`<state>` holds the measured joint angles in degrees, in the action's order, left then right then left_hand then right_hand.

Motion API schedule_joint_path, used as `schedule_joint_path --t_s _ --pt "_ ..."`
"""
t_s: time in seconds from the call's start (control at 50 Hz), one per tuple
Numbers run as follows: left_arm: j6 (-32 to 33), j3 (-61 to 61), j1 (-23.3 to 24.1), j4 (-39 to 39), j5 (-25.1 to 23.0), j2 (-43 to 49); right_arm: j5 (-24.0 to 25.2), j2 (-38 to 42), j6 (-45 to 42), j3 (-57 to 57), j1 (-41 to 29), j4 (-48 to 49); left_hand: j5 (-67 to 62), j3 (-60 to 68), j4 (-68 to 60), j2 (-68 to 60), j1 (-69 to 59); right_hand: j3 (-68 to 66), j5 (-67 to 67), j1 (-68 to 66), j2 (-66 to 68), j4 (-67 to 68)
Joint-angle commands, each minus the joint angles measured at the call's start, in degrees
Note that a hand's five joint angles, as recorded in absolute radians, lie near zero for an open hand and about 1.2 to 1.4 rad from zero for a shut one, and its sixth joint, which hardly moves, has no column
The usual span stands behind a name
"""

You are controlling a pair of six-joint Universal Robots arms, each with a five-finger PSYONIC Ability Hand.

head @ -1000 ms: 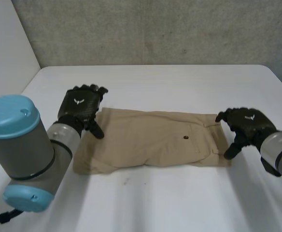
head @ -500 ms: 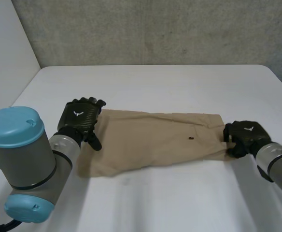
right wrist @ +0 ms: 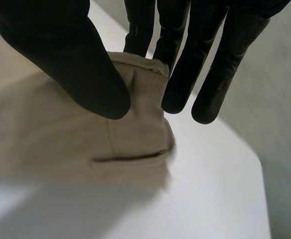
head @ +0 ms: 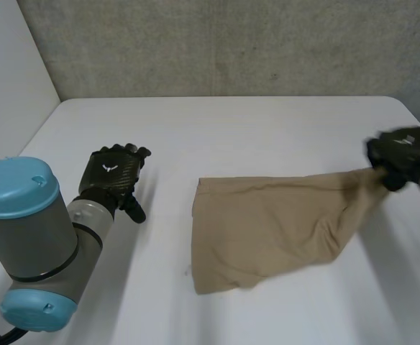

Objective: Fold the shorts.

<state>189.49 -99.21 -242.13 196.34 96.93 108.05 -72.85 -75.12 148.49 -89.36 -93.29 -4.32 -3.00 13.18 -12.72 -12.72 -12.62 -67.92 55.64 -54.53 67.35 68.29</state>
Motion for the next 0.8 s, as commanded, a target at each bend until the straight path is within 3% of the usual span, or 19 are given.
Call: schedule_joint_path --t_s 0.02,0.1,0.22,0.24,0.26,0.3,0.32,0.38,0.48,0.6,0.7,0.8 --pt "0.0 -0.3 0.1 0.0 0.1 -1.2 1.2 -0.2 2.1 4.2 -18.0 2.2 1.3 -1.5 1.0 1.0 0.9 -12.1 14.4 -25.5 12.6 11.7" --pt "0.0 -0.3 -0.2 0.0 0.1 -2.0 3.4 4.6 1.9 3.7 -30.5 6.0 1.4 -1.6 1.2 1.2 1.1 -12.1 14.4 -25.5 12.6 11.7" --pt "0.0 -0.1 -0.7 0.0 0.1 -2.8 5.4 11.8 1.7 2.3 -37.1 5.4 1.6 -1.8 1.3 1.3 1.2 -12.1 14.4 -25.5 12.6 11.7" --pt "0.0 0.0 -0.8 0.0 0.0 -2.9 5.3 12.5 1.8 2.2 -37.3 4.9 1.6 -1.8 1.3 1.3 1.2 -6.1 8.4 -19.5 6.7 5.8" --pt "0.0 0.0 -0.8 0.0 0.0 -2.9 5.1 13.1 2.1 2.3 -37.3 4.1 1.6 -1.8 1.3 1.3 1.2 21.2 -18.9 7.8 -20.7 -21.6" --pt "0.0 0.3 -0.8 0.0 -0.1 -3.0 5.0 12.5 2.5 2.4 -37.2 3.0 1.6 -1.8 1.3 1.3 1.2 50.3 -48.0 36.9 -49.7 -50.7" --pt "0.0 0.5 -0.7 0.1 -0.1 -3.0 5.1 12.1 2.7 2.5 -37.2 2.6 1.6 -1.8 1.3 1.3 1.2 57.9 -55.6 44.5 -57.4 -58.3" --pt "0.0 1.1 -0.4 0.2 -0.2 -2.9 5.2 8.7 5.0 3.1 -36.9 2.7 1.6 -1.8 1.3 1.3 1.2 57.9 -55.6 44.5 -57.4 -58.3" --pt "-0.1 3.5 1.2 0.4 -0.1 -2.3 4.7 3.9 18.2 3.2 -29.2 5.6 1.4 -1.6 1.2 1.2 1.1 57.9 -55.6 44.5 -57.4 -58.3" --pt "-2.0 9.8 9.0 0.0 0.3 3.0 4.4 1.9 31.7 3.5 -22.9 6.0 0.8 -1.0 0.5 0.5 0.4 57.9 -55.6 44.5 -57.4 -58.3" --pt "-3.7 15.3 12.5 -0.6 2.4 7.7 4.4 2.9 33.8 3.7 -20.4 5.7 0.6 -0.8 0.3 0.3 0.2 57.9 -55.6 44.5 -57.4 -58.3" --pt "-4.0 21.3 14.1 -5.7 5.5 14.5 3.9 9.8 32.0 7.3 -20.4 3.2 0.6 -0.8 0.3 0.3 0.2 57.9 -55.6 44.5 -57.4 -58.3"
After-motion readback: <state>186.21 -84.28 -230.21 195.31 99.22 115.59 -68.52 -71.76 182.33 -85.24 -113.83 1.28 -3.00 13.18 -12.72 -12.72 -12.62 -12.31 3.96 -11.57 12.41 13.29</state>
